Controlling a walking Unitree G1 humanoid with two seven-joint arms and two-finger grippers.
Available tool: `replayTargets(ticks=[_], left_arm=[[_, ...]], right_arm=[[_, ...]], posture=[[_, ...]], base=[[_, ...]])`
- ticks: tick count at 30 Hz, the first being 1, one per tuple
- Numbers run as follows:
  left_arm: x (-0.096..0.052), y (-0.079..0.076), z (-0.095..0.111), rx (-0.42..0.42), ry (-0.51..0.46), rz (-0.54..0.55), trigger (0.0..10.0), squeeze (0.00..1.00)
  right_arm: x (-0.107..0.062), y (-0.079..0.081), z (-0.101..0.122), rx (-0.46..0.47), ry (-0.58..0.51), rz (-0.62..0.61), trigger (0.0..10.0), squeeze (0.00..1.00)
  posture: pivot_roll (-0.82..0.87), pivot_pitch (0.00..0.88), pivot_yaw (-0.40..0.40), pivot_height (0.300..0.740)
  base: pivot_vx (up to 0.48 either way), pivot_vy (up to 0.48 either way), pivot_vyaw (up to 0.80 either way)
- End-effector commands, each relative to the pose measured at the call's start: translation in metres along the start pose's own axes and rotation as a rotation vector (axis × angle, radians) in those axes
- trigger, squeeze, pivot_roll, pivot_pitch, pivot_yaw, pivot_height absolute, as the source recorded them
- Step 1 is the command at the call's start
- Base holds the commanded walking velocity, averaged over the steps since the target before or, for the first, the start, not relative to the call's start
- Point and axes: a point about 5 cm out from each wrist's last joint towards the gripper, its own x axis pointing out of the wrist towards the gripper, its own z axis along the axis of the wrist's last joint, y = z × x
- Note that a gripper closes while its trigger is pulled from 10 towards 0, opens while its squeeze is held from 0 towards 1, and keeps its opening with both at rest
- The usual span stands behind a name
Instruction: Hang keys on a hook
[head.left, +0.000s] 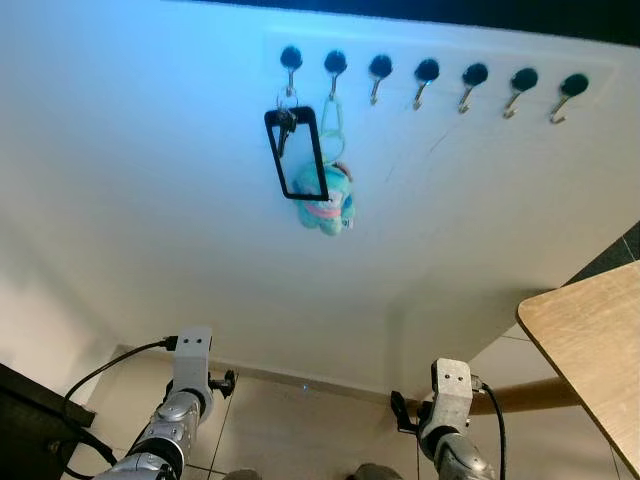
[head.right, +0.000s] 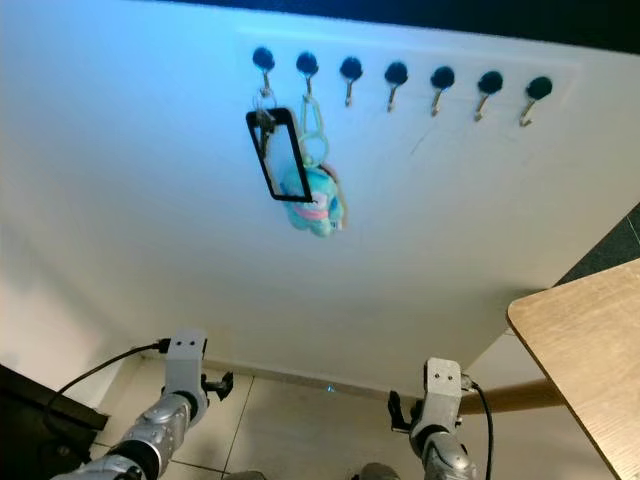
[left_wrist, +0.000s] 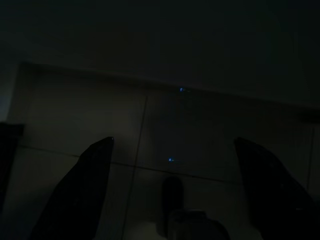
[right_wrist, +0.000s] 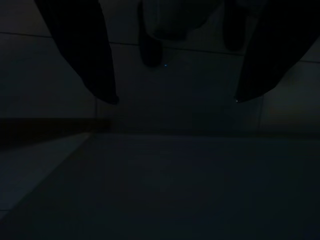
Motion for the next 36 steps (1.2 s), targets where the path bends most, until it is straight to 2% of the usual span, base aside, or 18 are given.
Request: replayTargets(ticks=[1,4,8,11,13,16,18,20,24,26,32,36], left_arm=[[-0.002,0.000,-0.007,0.009,0.012,0.007,10.0,0.00],[-0.003,-0.002,-0.012,0.034,0.025,-0.003,10.0,0.00],[-0.003,0.001,-0.011,0.009,0.015,0.020,10.0,0.00],[-0.003,0.002,-0.014,0.056,0.035,0.008,10.0,0.00],[-0.003,0.002,-0.011,0.046,0.019,0.013,10.0,0.00],[-0.002,0.004,-0.006,0.015,0.003,0.034,10.0,0.00],[-0.001,0.003,-0.005,0.033,0.002,0.022,10.0,0.00],[-0.001,0.001,-0.003,0.052,-0.006,0.008,10.0,0.00],[-0.001,0.002,-0.002,0.036,-0.013,0.013,10.0,0.00],[-0.001,0.001,-0.004,0.062,0.002,0.001,10.0,0.00],[-0.002,0.000,-0.007,0.056,0.015,0.003,10.0,0.00],[-0.001,0.000,-0.007,0.043,0.014,0.010,10.0,0.00]], right_arm=[[-0.003,-0.004,-0.008,-0.031,0.035,-0.016,10.0,0.00],[-0.004,-0.003,-0.010,-0.081,0.052,-0.011,10.0,0.00],[-0.002,-0.002,-0.008,-0.065,0.047,-0.025,10.0,0.00],[-0.001,0.002,-0.009,-0.133,0.074,-0.008,10.0,0.00],[0.000,0.002,-0.006,-0.081,0.057,-0.026,10.0,0.00],[0.000,0.003,-0.006,-0.097,0.057,-0.016,10.0,0.00],[0.000,0.003,-0.006,-0.125,0.067,-0.009,10.0,0.00],[0.001,0.002,-0.006,-0.123,0.064,-0.016,10.0,0.00],[0.002,0.002,-0.002,-0.123,0.051,-0.021,10.0,0.00],[0.002,0.002,-0.001,-0.134,0.050,-0.024,10.0,0.00],[0.001,0.001,-0.004,-0.135,0.054,-0.026,10.0,0.00],[-0.002,-0.003,-0.007,-0.102,0.057,-0.053,10.0,0.00]], posture=[[0.03,0.064,-0.013,0.740],[0.04,0.054,-0.026,0.740],[0.04,0.053,-0.026,0.740],[0.04,0.042,-0.018,0.740],[0.04,0.036,-0.031,0.740],[0.05,0.043,-0.032,0.740],[0.05,0.033,-0.035,0.740],[0.06,0.029,-0.037,0.740],[0.05,0.037,-0.025,0.740],[0.05,0.037,-0.025,0.740],[0.04,0.032,-0.017,0.740],[0.04,0.029,-0.021,0.740]], base=[[0.000,0.000,0.00],[0.000,0.000,0.00],[0.000,0.000,0.00],[0.000,0.000,0.00],[0.000,0.000,0.00],[0.000,0.000,0.00],[0.000,0.000,0.00],[0.000,0.000,0.00],[0.000,0.000,0.00],[0.000,0.000,0.00],[0.000,0.000,0.00],[0.000,0.000,0.00]])
